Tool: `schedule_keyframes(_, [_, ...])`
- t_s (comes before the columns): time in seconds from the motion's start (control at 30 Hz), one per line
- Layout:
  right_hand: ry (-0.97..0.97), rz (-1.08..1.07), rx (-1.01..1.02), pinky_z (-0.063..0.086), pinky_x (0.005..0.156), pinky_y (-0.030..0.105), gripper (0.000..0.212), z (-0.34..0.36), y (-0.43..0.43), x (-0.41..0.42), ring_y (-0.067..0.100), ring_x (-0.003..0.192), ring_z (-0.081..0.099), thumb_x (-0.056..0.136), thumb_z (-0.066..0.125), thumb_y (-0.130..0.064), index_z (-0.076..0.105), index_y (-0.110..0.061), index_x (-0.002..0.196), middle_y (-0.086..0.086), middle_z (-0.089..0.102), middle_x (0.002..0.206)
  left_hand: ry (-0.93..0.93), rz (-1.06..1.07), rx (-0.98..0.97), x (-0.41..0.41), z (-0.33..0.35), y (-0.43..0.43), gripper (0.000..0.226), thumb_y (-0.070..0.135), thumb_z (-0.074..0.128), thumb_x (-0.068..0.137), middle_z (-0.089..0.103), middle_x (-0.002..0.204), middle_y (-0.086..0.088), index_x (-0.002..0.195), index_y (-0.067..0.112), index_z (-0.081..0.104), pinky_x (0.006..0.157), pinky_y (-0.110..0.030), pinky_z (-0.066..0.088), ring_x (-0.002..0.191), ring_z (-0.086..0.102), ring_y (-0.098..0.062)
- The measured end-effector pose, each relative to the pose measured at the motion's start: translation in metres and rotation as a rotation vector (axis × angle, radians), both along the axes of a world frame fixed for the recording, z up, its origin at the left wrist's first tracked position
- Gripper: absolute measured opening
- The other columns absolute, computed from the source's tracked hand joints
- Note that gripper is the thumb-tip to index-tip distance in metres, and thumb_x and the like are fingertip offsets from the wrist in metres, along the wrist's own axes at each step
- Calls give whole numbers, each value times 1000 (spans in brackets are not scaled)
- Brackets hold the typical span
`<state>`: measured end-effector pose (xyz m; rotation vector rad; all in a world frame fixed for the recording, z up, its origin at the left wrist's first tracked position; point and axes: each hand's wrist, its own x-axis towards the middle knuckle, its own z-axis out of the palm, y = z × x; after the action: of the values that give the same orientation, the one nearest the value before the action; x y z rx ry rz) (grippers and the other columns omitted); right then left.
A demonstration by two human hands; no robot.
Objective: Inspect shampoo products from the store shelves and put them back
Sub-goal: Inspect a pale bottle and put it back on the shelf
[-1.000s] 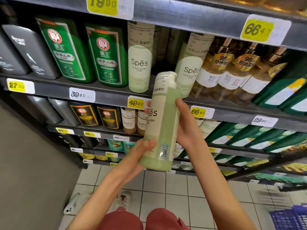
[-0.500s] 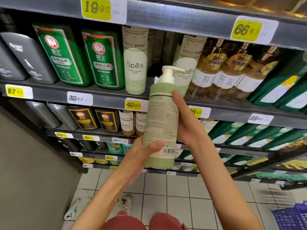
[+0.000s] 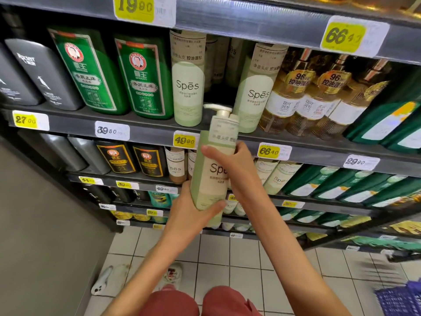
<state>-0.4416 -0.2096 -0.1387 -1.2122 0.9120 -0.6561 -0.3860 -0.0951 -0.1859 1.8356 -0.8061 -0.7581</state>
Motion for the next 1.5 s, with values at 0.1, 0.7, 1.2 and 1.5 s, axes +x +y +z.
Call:
schedule_keyframes(0.1, [63,77,33,58,77,30,64,-9,5,1,13,94,69,74,79,-31,44,-15,125,5,66,114,317,-52,-118,-1,-6,2,42,28,74,70,66,97,14,105,27,52,66,-8,48,87,64,7])
schedule_keyframes(0.7, [77,375,-126,50,80,13,45,-48,15,-29,-1,108,60,88,65,-22,47,-23,129,-13,64,116,484,-236,-136,26,-11,-3,66,19,58,83,49,136,4,140,24,25,103,-33,42,122,50,-8])
schedule_keyframes(1.2, [-65,391,-356,46,87,14,60,-54,11,-36,0,113,56,74,75,-13,45,-29,124,-25,62,113,151,-330,-242,36,-12,-2,66,23,62,82,41,135,17,131,40,21,97,-11,39,126,40,5])
schedule_keyframes(1.5, [352,448,-84,58,79,35,54,-58,16,-42,17,94,69,76,68,-55,61,-13,109,4,71,104,684,-325,30,26,-11,21,89,62,75,58,63,123,-2,131,22,43,98,-41,48,115,59,-18])
